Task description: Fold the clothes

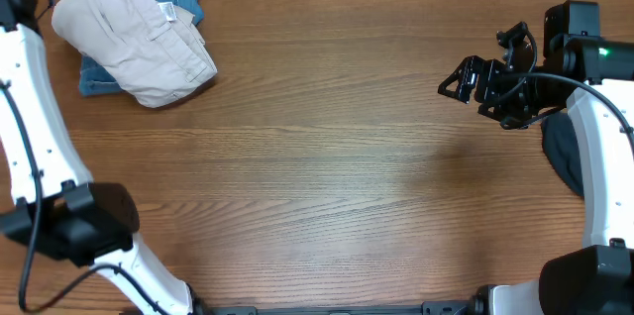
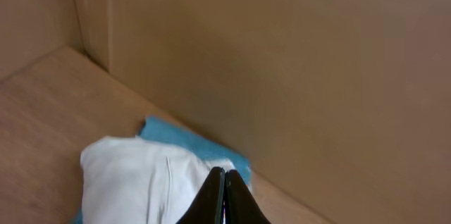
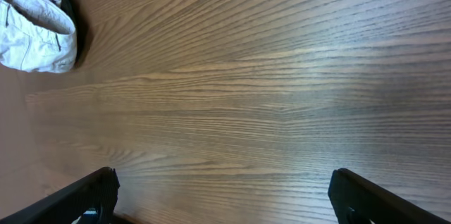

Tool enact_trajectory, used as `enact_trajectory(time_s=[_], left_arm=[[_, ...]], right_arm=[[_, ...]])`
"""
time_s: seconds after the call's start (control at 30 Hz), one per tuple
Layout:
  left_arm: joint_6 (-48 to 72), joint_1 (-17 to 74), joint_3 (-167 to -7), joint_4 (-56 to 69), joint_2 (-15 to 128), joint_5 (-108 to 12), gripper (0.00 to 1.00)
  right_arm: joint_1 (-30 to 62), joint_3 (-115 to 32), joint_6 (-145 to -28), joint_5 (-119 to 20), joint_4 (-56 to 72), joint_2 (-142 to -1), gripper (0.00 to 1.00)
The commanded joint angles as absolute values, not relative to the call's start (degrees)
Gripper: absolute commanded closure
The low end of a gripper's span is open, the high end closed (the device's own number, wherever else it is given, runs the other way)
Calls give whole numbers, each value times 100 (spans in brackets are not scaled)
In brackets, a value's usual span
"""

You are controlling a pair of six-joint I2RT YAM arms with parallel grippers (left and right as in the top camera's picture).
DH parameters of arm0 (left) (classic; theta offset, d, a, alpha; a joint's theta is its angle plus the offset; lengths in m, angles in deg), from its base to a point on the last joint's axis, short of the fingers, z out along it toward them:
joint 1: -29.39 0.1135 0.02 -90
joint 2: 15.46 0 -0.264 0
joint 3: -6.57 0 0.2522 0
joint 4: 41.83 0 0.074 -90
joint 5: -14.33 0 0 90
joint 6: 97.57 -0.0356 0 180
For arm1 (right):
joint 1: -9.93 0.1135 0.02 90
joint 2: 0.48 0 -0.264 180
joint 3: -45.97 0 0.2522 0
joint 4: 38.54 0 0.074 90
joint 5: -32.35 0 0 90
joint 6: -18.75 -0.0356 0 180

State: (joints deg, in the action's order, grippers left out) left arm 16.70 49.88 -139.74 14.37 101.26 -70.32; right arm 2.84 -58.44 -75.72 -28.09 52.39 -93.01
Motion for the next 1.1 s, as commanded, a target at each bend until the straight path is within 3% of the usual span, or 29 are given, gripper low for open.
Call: enact_trajectory(time_s=[0.0, 0.27, 0.4, 0.7, 0.87, 1.07], left_arm=[[1684, 4922, -13965, 1170, 11256, -7732, 96], [1369, 4922, -13965, 1282, 13527, -7806, 96], [1152, 4929, -14013, 1251, 13263, -7926, 96], [1428, 4321, -14018, 1671, 11077, -7843, 96], [1426, 3823, -13934, 1666, 11556, -8213, 96], [1437, 3873, -13934, 1660, 12909, -8519, 96]], right_arm=[[280, -5848, -7526, -2829, 5276, -9286, 0], [280, -5848, -7530, -2829, 5621, -9286, 0], [280, -5848, -7530, -2827, 5732, -9286, 0], [280, -5848, -7530, -2822, 5741, -9286, 0], [280, -5848, -7526, -2824, 5820, -9286, 0], [280, -5848, -7526, -2827, 5912, -9286, 0]])
